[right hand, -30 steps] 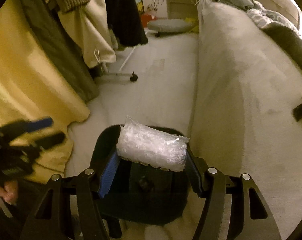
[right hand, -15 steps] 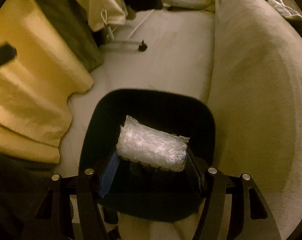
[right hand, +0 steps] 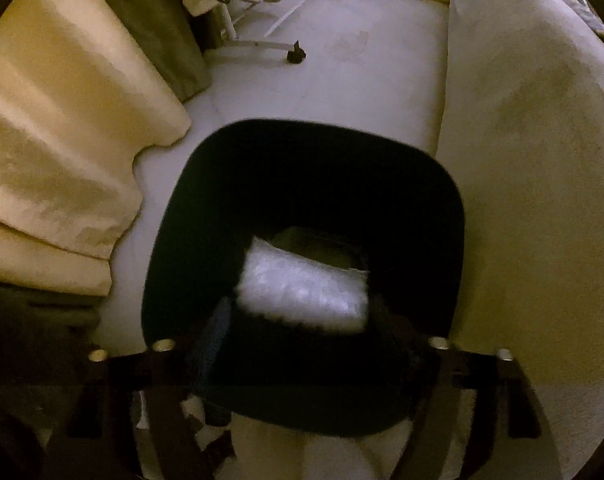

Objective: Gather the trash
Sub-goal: 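Carry both items to the black bin and release them inside, then move the left tool back over the bed toward the white tissue ball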

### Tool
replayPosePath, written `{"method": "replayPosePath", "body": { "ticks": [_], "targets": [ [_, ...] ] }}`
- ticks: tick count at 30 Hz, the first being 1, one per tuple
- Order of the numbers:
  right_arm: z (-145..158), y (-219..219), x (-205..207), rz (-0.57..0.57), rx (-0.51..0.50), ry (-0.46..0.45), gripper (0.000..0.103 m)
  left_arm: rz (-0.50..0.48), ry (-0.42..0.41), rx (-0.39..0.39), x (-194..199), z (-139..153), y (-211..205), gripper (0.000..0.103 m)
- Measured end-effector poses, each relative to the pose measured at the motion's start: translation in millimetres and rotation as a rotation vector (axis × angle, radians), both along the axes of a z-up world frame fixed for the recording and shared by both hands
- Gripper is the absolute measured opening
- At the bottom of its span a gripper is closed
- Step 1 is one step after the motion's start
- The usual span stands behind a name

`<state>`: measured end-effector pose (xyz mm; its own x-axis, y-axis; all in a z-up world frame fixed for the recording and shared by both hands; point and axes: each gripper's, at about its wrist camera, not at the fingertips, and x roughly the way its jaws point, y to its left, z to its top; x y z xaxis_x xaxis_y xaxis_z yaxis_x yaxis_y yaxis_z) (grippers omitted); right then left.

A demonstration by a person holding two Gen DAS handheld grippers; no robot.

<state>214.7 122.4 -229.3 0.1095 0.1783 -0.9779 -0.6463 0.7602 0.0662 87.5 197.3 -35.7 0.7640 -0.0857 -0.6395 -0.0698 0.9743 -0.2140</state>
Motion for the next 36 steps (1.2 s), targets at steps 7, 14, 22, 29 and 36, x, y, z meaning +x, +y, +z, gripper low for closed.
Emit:
{"method": "replayPosePath", "body": {
  "ticks": [7, 14, 22, 29, 36],
  "targets": [
    [6, 5, -3, 0.012, 0.020, -0.021, 0.085, -0.007, -0.082, 0.000, 2, 18, -8, 0.046],
    [29, -1, -2, -0.003, 0.092, -0.084, 0.085, -0.027, -0.113, 0.048, 16, 23, -23, 0.047],
    [76, -22, 2, -0.042, 0.223, -0.200, 0.088, -0.067, -0.159, 0.050, 33, 38, -49, 0.052],
    [123, -53, 5, -0.073, 0.281, -0.335, 0.089, -0.091, -0.180, 0.029, 44, 43, -72, 0.060],
    [147, -106, 15, -0.164, 0.307, -0.393, 0.089, -0.129, -0.178, -0.004, 56, 43, -97, 0.067]
  ]
}}
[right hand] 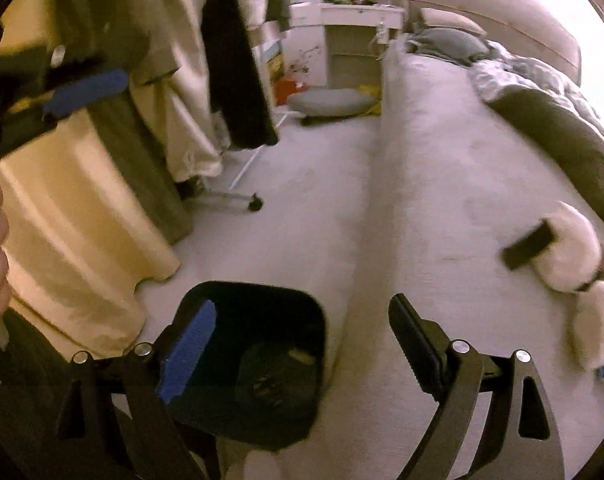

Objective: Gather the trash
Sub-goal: 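Move the left tool back over the bed toward the white tissue ball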

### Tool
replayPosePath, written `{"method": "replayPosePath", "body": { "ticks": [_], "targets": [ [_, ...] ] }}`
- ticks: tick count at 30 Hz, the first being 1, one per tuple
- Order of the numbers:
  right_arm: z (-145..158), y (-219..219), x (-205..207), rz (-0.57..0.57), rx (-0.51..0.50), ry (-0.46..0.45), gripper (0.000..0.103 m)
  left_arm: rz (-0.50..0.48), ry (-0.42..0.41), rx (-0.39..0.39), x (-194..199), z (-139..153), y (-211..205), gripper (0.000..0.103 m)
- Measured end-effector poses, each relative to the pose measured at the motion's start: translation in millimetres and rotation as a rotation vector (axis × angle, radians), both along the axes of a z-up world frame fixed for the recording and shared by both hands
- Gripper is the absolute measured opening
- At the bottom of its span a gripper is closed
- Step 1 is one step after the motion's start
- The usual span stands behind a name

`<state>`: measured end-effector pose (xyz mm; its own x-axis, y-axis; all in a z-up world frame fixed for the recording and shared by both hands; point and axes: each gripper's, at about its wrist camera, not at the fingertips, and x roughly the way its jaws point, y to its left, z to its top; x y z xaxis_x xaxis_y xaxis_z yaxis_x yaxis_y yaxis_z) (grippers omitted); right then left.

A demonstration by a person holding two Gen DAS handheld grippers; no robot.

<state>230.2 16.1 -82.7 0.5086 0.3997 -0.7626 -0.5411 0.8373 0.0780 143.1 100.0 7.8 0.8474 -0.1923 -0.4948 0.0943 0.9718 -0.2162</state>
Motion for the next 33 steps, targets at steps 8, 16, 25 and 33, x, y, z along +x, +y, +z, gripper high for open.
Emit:
{"method": "replayPosePath", "body": {
  "ticks": [8, 16, 25, 33],
  "targets": [
    [12, -53, 2, -0.084, 0.002, -0.047, 0.090, -0.053, 0.008, -0.017, 13, -5, -32, 0.073],
    [18, -99, 6, -0.151, -0.034, -0.087, 0.090, -0.110, 0.034, -0.053, 28, -11, -62, 0.074],
    [20, -154, 8, -0.241, -0.040, -0.120, 0.090, -0.157, 0.072, -0.064, 41, -23, -93, 0.074],
    [16, -187, 3, -0.285, -0.047, -0.121, 0.090, -0.203, 0.095, -0.091, 51, -31, -120, 0.075]
  ]
}}
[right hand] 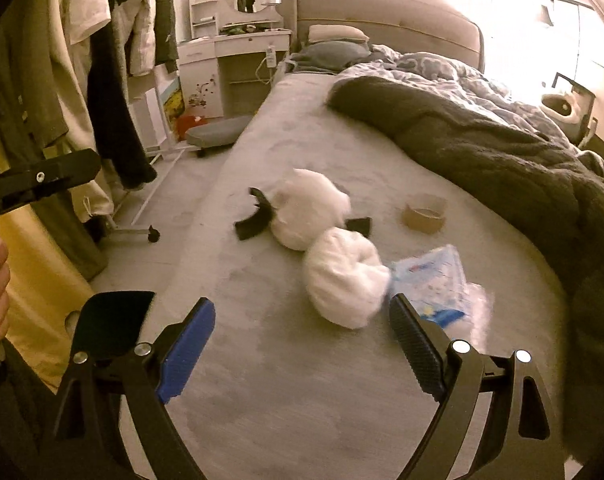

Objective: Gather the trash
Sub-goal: 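Move the left tool back over the bed toward the white tissue ball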

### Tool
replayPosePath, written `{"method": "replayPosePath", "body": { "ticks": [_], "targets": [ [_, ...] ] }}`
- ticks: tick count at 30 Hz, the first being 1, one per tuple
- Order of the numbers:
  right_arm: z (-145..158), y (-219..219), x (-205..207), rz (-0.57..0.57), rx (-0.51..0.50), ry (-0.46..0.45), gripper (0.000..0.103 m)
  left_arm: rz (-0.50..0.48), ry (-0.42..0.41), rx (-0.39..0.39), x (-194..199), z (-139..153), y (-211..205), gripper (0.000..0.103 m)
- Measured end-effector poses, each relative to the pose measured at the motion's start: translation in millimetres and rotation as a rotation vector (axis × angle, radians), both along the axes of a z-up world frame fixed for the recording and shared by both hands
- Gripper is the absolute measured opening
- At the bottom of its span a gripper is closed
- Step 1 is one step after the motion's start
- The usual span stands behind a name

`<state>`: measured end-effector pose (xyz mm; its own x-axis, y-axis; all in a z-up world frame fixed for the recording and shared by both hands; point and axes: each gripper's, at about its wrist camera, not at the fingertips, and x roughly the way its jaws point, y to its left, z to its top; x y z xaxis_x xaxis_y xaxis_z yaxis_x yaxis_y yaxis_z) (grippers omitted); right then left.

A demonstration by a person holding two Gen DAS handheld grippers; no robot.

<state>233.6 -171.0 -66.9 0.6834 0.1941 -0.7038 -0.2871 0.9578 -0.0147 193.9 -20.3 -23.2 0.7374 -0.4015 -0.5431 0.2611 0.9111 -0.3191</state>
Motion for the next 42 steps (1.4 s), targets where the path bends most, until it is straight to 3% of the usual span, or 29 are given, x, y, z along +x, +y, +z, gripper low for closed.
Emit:
{"method": "replayPosePath", "body": {
  "ticks": [9, 22, 29, 37, 42],
  "targets": [
    [0, -37, -8, -0.048, 0.011, -0.021, 0.090, -0.052, 0.031, -0.028, 11, -10, -31, 0.077],
    [-22, -98, -8, -0.144, 0.042, 0.059, 0.090, -0.108, 0.116, -0.124, 29, -29, -80, 0.078],
    [-31, -109, -9, -0.145, 0.055, 0.085, 0.089, -0.113, 0.180, -0.188, 40, -43, -98, 0.078],
    [-39, -114, -5, -0.144, 0.085, 0.101, 0.070, -0.116, 0.259, -0.241, 50, -63, -114, 0.076],
    [-41, -117, -1, -0.140, 0.110, 0.099, 0.066, -0.110, 0.261, -0.249, 55, -66, -122, 0.073]
  ]
}}
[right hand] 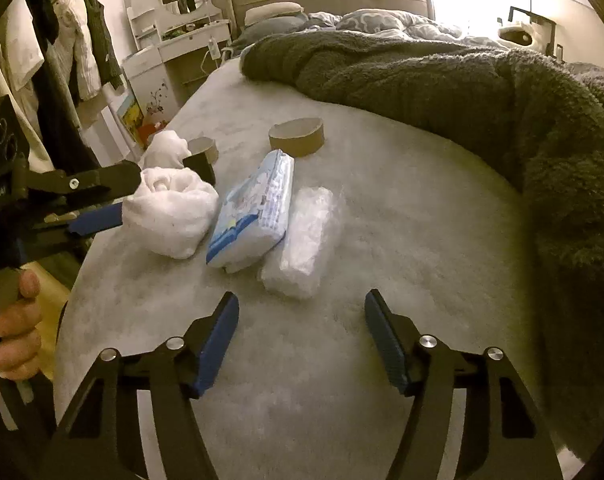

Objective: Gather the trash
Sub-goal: 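Move the left tool back over the bed toward the white tissue ball, then grasp the white tissue ball with the left tool while the right tool grasps another bubble-wrap packet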

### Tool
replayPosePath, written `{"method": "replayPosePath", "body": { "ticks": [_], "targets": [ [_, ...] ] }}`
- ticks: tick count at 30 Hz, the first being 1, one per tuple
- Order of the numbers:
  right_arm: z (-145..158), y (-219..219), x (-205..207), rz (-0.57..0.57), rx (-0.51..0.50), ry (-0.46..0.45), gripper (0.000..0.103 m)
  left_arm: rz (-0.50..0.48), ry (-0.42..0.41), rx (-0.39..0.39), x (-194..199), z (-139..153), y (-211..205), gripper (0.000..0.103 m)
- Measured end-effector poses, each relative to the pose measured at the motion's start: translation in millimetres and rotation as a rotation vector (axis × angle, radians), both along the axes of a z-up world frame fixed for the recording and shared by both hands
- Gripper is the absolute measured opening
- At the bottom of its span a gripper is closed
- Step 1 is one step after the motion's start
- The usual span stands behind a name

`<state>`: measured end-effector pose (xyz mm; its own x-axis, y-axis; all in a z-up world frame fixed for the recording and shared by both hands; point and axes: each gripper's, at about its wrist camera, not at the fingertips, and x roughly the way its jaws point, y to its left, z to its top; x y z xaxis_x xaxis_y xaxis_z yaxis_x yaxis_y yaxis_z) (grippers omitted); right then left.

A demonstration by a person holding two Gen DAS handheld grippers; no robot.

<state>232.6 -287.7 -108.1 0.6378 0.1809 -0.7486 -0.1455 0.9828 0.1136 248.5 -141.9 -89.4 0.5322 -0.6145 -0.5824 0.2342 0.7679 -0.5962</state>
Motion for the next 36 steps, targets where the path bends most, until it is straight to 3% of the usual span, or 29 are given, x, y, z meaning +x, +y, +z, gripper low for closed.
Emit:
{"method": "replayPosePath", "body": {
  "ticks": [10, 19, 24, 36],
  "targets": [
    [-1, 5, 13, 0.014, -0.009, -0.011, 0.054, -0.011, 0.026, -0.014, 8, -7, -12, 0.065],
    [-1, 5, 25, 0.007, -0.027, 0.005, 0.036, -0.031, 0.030, 0.028, 11, -10, -18, 0.043],
    [5, 5, 24, 0.007, -0.052, 0.001, 0.035, -0.040, 0.028, 0.044, 11, -10, -18, 0.034],
    [30, -5, 20, -0.070, -0.080, -0.046, 0.035, -0.075, -0.027, 0.141, -4, 2, -16, 0.032]
  ]
}}
